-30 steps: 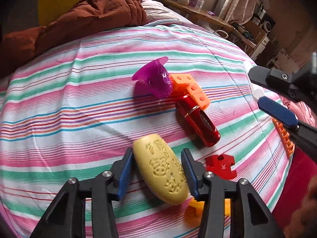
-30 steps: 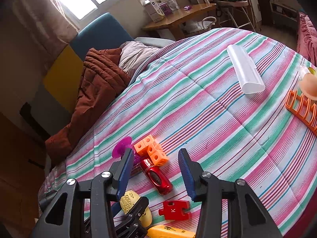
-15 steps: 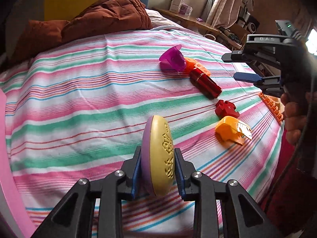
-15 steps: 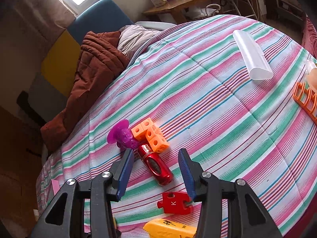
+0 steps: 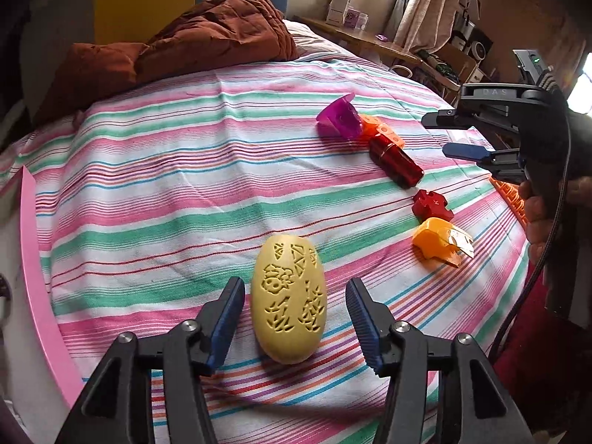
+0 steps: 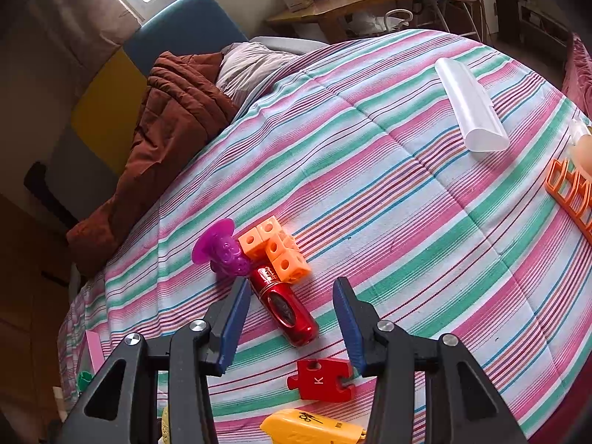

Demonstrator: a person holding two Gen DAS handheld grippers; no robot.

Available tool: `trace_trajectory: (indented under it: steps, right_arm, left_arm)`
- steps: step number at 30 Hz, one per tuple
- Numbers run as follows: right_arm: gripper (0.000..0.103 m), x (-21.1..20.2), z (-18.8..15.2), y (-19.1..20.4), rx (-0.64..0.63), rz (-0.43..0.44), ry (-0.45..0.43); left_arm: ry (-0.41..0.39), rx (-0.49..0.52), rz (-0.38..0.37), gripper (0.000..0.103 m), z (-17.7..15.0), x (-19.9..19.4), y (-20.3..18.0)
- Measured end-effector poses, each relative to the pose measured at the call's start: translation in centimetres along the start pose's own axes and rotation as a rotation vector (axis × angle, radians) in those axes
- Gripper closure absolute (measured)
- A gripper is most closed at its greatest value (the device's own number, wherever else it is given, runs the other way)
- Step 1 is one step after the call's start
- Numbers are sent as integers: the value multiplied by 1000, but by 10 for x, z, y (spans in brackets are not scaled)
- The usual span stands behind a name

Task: Organize rigid objects
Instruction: 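Lift the yellow egg with the left tool while the right tool grasps the purple suction cup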

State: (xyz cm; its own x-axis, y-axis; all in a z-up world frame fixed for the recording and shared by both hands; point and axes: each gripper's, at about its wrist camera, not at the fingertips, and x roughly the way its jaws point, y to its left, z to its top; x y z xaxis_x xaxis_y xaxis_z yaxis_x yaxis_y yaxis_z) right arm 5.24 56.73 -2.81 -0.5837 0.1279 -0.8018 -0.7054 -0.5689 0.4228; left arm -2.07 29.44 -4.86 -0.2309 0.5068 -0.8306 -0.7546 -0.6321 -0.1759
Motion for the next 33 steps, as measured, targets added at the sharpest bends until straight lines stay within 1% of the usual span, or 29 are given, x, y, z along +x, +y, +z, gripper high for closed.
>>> trace_trajectory:
  steps: [4, 7, 8, 9, 13, 17, 19, 22, 26, 29, 30, 32, 33]
  right_arm:
    - [56, 0, 0, 2, -6, 3, 0]
    - [56, 1, -1, 5, -17, 3, 0]
    - [56, 1, -1, 6, -23, 3, 2]
    - [56, 2, -2, 7, -30, 5, 6]
    - [56, 1, -7, 24, -114, 11, 5]
    - [56, 6, -14, 55, -295, 21, 23]
    - [56, 13, -14, 72, -414, 0, 24]
    - [56, 29, -13, 94, -589, -42, 30]
    - [56, 61, -11, 111, -768, -129, 63]
    - [57, 83, -8, 118, -839, -163, 84]
    - [59, 89, -7, 120, -852, -175, 82]
    - [67, 99, -6, 124, -864, -178, 75]
    - [68, 103, -6, 127, -871, -176, 78]
  left_arm:
    - [-6, 63, 61, 45, 2, 5, -11]
    - [-7, 156, 132, 46, 2, 11, -28]
    - [-5, 177, 157, 60, 0, 15, -31]
    - [-2, 173, 164, 59, -2, 17, -30]
    - [-36, 128, 132, 59, -9, 15, -18]
    - [-34, 85, 100, 59, -11, 16, -6]
    - [-49, 72, 79, 59, -12, 16, -2]
    - [-51, 53, 70, 59, -12, 16, -1]
    - [-55, 38, 53, 59, -12, 17, 2]
    - [-60, 23, 44, 59, -13, 16, 4]
    - [-62, 22, 46, 59, -14, 15, 2]
    - [-68, 27, 54, 59, -15, 16, 0]
    - [-69, 29, 57, 59, -16, 15, 0]
